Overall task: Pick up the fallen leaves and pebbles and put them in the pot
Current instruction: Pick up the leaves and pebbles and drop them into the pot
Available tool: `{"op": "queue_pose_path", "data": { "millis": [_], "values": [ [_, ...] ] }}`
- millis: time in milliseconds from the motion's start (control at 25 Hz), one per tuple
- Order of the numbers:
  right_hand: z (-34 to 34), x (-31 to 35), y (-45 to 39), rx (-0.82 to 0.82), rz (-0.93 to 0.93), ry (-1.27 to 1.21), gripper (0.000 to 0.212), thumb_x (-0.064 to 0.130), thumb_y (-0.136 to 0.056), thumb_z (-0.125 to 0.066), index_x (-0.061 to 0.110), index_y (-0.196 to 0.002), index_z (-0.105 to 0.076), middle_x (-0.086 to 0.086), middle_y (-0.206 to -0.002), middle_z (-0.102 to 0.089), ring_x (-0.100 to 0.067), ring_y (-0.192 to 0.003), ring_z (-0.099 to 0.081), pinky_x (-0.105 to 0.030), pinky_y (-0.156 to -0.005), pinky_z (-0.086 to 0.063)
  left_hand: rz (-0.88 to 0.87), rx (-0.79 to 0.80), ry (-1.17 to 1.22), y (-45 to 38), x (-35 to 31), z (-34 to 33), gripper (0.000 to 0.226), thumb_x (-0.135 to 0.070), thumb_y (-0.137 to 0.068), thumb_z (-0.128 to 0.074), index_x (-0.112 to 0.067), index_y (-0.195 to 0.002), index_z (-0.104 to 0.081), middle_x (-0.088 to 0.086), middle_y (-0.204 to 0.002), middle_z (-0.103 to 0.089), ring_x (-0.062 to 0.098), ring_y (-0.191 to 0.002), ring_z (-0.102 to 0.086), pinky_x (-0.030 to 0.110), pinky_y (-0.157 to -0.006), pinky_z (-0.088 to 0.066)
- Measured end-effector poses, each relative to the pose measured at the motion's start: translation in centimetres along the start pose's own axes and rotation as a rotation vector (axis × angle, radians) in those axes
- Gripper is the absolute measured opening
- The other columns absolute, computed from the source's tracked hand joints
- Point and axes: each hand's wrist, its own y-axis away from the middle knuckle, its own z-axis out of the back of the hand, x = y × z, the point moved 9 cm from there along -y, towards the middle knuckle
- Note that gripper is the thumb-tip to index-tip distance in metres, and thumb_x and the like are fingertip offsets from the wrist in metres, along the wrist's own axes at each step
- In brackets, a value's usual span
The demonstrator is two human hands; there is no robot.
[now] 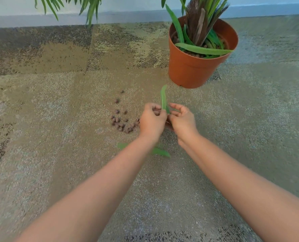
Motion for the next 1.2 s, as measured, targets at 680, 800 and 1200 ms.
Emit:
{"op": "queue_pose_path", "data": {
  "millis": [680,800,1200],
  "values": [
    [-8.2,0.3,1.2,0.429,0.688,1.306,0.046,0.007,-0.093,-0.047,0.023,-0.136,-0.043,0.0,-0.147,-0.038,-0.019,-0.129,-0.045,-0.034,-0.109,-0.036,0.448,-0.221,1.038,-0.8,6.9,9.2,0.027,-0.013,-0.098,-0.035,-0.006,-0.084,-0.057,-0.001,-0.064,-0.048,0.007,-0.049,-0.044,0.016,-0.046,-0.042],
    [-9.7,-0.6,1.2,0.493,0.754,1.468,0.051,0.019,-0.09,-0.055,0.017,-0.138,-0.039,-0.005,-0.146,-0.039,-0.025,-0.136,-0.035,-0.038,-0.113,-0.027,0.467,-0.218,1.038,-0.6,7.8,9.3,0.029,-0.014,-0.097,-0.034,-0.01,-0.079,-0.056,-0.004,-0.056,-0.04,0.005,-0.035,-0.037,0.018,-0.04,-0.036],
    [-8.3,1.2,1.0,0.429,0.792,1.412,0.017,0.018,-0.086,-0.062,0.016,-0.102,-0.057,0.001,-0.099,-0.062,-0.015,-0.091,-0.059,-0.025,-0.074,-0.051,0.433,-0.152,1.001,-1.6,5.3,9.4,0.023,-0.014,-0.093,-0.04,-0.009,-0.08,-0.058,-0.004,-0.056,-0.046,0.005,-0.037,-0.04,0.016,-0.037,-0.036]
  ]
}}
